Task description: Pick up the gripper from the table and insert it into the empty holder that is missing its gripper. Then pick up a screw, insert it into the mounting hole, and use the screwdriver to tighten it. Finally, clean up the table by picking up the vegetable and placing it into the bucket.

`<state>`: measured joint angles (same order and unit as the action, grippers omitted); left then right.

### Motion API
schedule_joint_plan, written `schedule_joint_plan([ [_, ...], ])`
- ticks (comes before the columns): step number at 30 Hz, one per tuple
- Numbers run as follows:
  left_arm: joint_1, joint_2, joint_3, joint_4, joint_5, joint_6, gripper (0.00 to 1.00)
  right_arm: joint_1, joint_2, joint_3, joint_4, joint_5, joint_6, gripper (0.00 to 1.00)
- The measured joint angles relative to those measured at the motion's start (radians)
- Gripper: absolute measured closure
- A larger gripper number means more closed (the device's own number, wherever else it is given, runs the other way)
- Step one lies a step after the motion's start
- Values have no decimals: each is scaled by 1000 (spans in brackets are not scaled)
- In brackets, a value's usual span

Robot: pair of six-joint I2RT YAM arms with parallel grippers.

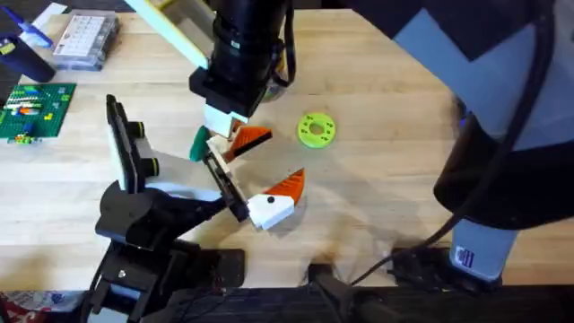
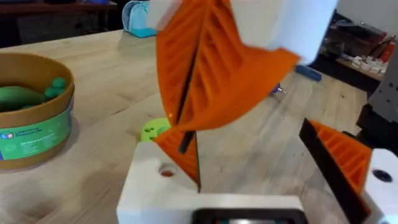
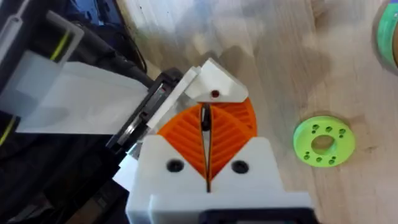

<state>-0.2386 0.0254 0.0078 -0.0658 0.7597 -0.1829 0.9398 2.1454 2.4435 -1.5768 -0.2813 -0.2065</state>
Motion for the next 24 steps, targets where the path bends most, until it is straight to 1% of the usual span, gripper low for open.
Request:
schedule_joint_plan([
  [11,0,0,0,0,0,0,11,2,35,0,-4,20,-8,998],
  [24,0,0,0,0,0,0,11,15,39,0,1,27,-8,998],
])
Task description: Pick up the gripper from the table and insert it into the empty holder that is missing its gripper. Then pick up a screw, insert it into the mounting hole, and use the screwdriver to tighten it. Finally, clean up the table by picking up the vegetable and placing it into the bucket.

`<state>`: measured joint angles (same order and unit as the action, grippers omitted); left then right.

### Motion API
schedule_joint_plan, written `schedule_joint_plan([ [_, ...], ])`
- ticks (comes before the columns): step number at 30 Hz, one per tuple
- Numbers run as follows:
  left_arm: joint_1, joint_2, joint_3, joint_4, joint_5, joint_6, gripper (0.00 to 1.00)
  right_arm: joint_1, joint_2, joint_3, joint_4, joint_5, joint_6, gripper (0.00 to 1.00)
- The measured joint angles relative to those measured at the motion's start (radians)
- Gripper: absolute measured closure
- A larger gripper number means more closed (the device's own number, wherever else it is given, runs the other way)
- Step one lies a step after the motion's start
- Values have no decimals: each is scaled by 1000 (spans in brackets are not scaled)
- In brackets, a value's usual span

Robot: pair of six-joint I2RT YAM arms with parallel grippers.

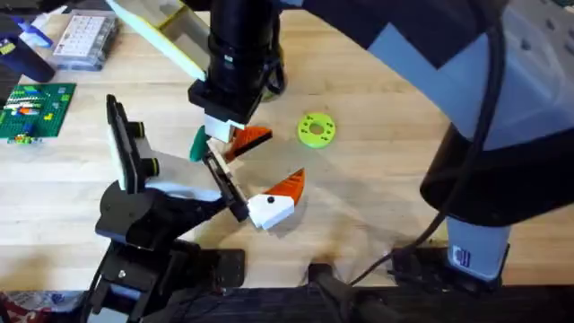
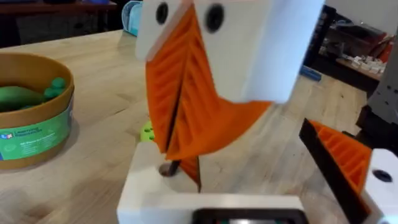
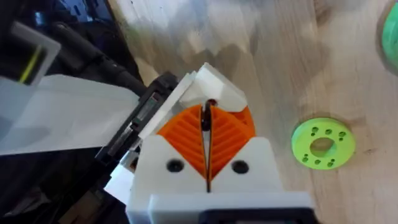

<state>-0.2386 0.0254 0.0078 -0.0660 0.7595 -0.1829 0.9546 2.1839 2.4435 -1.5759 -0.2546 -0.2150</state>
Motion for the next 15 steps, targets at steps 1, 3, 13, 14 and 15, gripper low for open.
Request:
schedule_joint_plan([
  [1,0,0,0,0,0,0,11,0,1,0,0,0,0,998],
  [3,0,0,0,0,0,0,11,0,4,0,-1,0,0,998],
  [13,1,0,0,-1,-4,-5,11,0,22,0,-1,6,0,998],
  [14,1,0,0,0,-4,-5,11,0,22,0,2,9,1,998],
  [15,1,0,0,0,-4,-4,11,0,22,0,6,13,1,998],
])
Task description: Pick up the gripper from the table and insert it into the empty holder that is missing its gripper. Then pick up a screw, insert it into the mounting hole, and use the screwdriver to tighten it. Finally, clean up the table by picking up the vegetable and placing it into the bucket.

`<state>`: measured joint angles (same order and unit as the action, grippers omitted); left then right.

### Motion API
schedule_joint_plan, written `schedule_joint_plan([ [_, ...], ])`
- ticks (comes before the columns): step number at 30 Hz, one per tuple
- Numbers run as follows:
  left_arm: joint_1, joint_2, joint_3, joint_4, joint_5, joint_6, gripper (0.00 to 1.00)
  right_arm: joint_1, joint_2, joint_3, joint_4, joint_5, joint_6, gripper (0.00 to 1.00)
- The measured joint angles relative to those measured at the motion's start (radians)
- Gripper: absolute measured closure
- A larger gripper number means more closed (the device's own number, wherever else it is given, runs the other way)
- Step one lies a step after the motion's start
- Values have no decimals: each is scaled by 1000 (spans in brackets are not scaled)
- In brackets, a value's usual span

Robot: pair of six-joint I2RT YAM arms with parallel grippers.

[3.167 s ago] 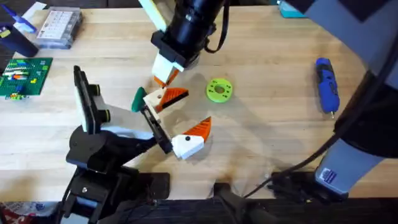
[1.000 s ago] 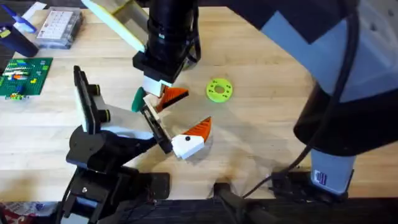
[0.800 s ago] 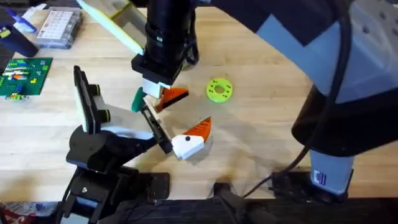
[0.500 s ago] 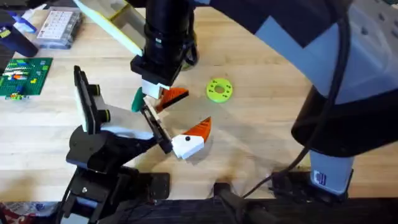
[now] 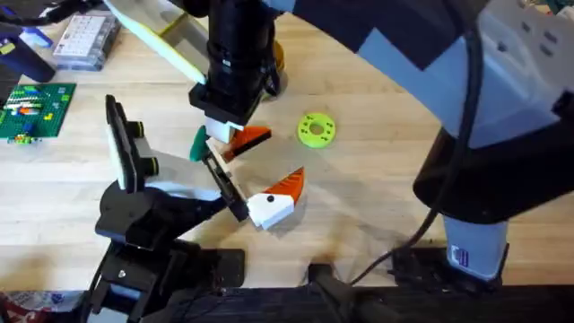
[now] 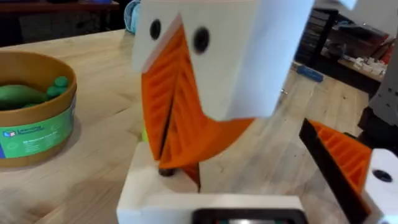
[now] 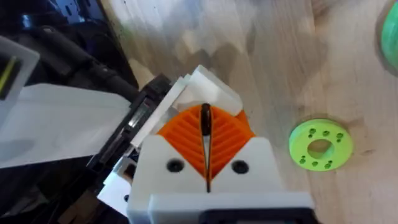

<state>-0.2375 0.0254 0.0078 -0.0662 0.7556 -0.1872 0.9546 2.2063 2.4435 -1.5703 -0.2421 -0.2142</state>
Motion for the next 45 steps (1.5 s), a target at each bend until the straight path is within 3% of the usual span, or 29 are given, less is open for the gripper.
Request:
schedule_joint_plan([
  [45,0,1,0,-1,0,-12,11,27,15,8,33,63,41,998],
])
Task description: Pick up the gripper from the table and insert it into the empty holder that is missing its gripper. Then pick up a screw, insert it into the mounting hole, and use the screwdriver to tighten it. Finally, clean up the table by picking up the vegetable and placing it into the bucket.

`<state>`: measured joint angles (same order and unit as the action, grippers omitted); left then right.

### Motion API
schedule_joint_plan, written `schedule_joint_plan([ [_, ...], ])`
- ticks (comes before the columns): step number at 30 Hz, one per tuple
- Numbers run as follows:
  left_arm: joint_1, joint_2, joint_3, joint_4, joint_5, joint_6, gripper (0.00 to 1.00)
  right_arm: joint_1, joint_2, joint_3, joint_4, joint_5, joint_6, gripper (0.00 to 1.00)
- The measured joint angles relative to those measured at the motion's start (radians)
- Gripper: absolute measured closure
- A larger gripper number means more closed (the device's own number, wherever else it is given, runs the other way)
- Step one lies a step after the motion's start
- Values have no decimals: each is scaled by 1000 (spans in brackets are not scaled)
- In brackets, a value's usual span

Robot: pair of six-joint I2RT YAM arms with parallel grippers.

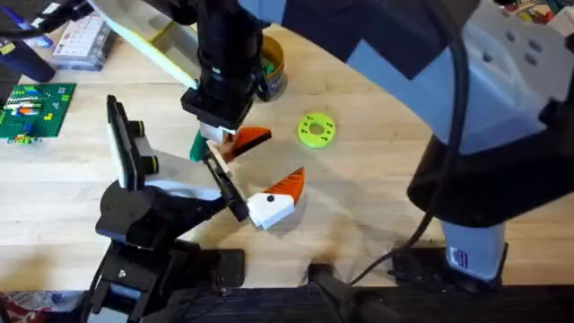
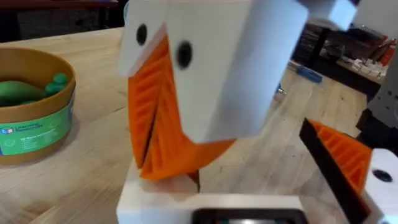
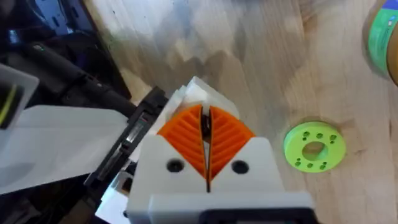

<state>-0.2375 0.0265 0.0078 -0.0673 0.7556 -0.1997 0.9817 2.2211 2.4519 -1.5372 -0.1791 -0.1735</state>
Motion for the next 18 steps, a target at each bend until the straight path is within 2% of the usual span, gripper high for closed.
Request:
schedule_joint_plan([
  [18,0,0,0,0,-1,0,11,0,4,0,10,-31,2,998],
])
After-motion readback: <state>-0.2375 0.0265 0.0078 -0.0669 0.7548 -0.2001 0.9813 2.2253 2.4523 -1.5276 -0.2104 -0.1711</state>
